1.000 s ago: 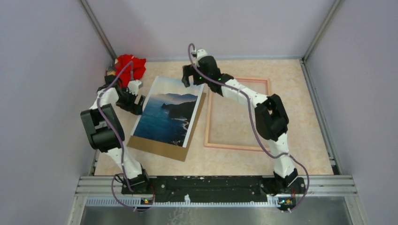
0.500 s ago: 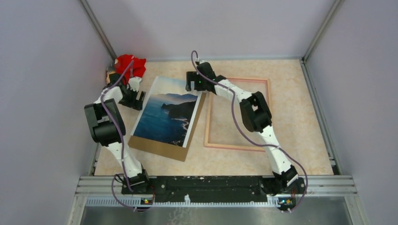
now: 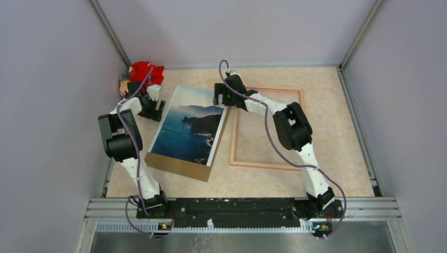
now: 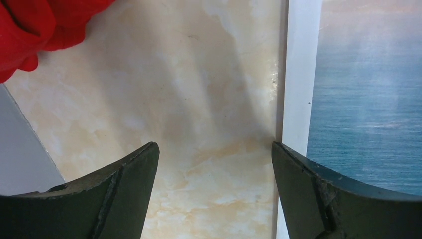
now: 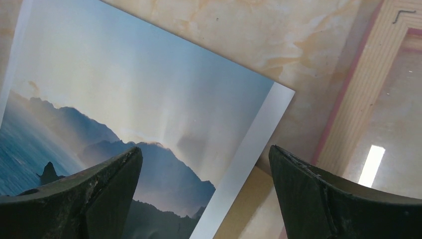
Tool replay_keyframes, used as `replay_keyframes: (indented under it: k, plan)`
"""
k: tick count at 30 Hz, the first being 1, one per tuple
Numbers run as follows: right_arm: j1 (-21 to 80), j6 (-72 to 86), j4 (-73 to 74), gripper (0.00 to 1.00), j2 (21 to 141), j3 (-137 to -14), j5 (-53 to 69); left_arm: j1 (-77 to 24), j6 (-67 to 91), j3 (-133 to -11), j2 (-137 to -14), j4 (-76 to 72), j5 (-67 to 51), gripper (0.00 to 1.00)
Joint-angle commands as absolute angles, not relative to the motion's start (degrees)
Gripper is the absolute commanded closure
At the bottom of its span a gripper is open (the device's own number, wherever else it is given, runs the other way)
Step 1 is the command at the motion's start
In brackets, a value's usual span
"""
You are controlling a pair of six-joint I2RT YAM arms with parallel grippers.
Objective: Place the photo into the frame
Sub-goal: Adjust the photo at the center of the board, then pick up the photo at the center of the board.
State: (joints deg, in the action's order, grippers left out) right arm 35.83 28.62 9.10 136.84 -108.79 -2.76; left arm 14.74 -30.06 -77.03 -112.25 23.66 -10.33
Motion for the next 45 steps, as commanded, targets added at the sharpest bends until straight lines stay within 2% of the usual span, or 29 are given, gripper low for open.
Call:
replay_keyframes:
  k: [1, 15, 35, 40, 45]
  plan:
    - [35.8, 28.7, 8.8, 0.01, 131.2, -107.4, -5.6, 13.6, -29.6, -75.0, -113.1, 21.7, -9.2, 0.1]
    - [33.9, 31.5, 12.0, 0.01, 135.1, -109.0, -5.9, 13.3, -30.3, -73.5, -113.0, 20.9, -8.2, 0.1]
    - [33.5, 36.3, 24.1, 0.04, 145.1, -122.6, -4.6, 12.2, -30.6, -72.8, -112.3, 20.1, -8.5, 0.1]
    - [33.6, 42.1, 21.2, 0.05, 143.5, -118.0, -2.0, 11.4, -30.5, -72.3, -112.7, 19.5, -7.9, 0.1]
    - [32.9, 48.3, 11.6, 0.05, 139.2, -108.5, 1.7, 10.8, -30.7, -72.1, -112.9, 19.3, -7.7, 0.1]
